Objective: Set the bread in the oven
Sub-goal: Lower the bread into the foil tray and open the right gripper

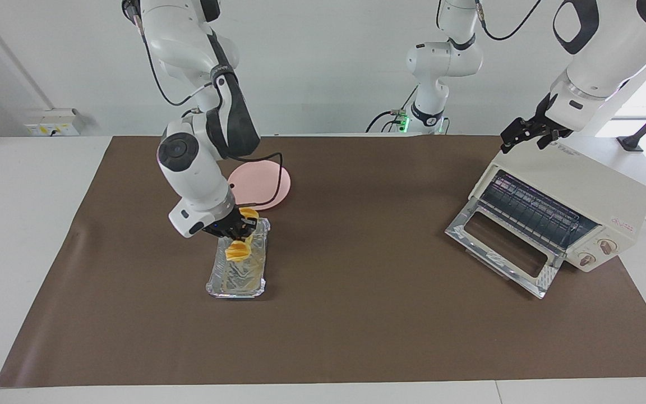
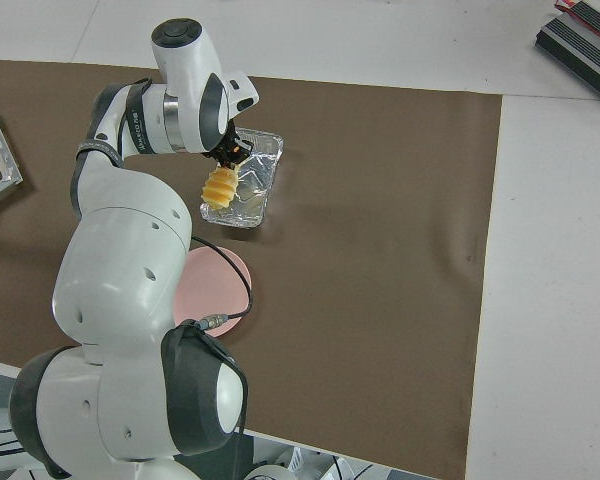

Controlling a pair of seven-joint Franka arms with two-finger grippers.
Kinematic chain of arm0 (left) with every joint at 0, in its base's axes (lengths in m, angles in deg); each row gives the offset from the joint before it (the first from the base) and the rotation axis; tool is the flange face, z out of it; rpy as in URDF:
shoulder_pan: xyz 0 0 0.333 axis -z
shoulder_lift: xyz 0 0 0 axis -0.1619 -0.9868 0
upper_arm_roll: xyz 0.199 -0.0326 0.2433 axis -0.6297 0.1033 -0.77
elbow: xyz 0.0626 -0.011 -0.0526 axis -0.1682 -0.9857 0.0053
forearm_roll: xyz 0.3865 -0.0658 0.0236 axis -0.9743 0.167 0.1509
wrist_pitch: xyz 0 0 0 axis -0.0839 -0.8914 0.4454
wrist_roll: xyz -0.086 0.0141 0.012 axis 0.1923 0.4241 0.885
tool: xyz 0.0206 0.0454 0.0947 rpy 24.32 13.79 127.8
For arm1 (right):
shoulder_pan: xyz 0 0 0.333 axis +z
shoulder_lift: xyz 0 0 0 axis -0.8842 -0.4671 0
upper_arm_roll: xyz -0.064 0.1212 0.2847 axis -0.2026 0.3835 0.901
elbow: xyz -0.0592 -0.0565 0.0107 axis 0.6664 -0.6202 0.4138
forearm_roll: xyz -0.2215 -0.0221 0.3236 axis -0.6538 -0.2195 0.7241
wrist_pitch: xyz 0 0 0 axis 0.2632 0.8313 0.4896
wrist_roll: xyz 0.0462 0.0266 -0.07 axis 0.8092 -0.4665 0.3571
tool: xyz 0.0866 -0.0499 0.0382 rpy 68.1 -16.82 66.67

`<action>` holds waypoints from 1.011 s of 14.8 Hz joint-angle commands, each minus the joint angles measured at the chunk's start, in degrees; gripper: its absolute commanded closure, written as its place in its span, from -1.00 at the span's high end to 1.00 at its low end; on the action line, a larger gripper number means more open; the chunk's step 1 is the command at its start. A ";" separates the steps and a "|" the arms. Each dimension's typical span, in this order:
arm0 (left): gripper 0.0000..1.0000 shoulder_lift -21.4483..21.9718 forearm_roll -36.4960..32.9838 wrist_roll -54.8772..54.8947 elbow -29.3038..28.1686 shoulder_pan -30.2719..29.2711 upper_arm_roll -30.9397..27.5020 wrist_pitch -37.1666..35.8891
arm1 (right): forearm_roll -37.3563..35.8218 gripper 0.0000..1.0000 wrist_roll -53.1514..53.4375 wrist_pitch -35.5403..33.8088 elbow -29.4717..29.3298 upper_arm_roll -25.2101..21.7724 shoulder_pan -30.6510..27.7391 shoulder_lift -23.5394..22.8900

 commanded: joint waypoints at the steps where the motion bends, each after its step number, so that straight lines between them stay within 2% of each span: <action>1: 1.00 0.88 -0.64 0.27 -0.39 -0.28 0.20 0.40 | 0.89 -1.00 -3.32 -1.53 -5.43 0.34 -2.53 -4.52; 8: 1.00 0.88 -0.64 0.27 -0.39 -0.28 0.20 0.40 | 0.81 -1.00 -5.08 4.36 -4.83 0.34 -2.01 -6.11; 15: 1.00 0.88 -0.64 0.27 -0.39 -0.28 0.20 0.40 | 0.72 -1.00 -5.17 10.95 0.88 0.51 -1.65 -5.32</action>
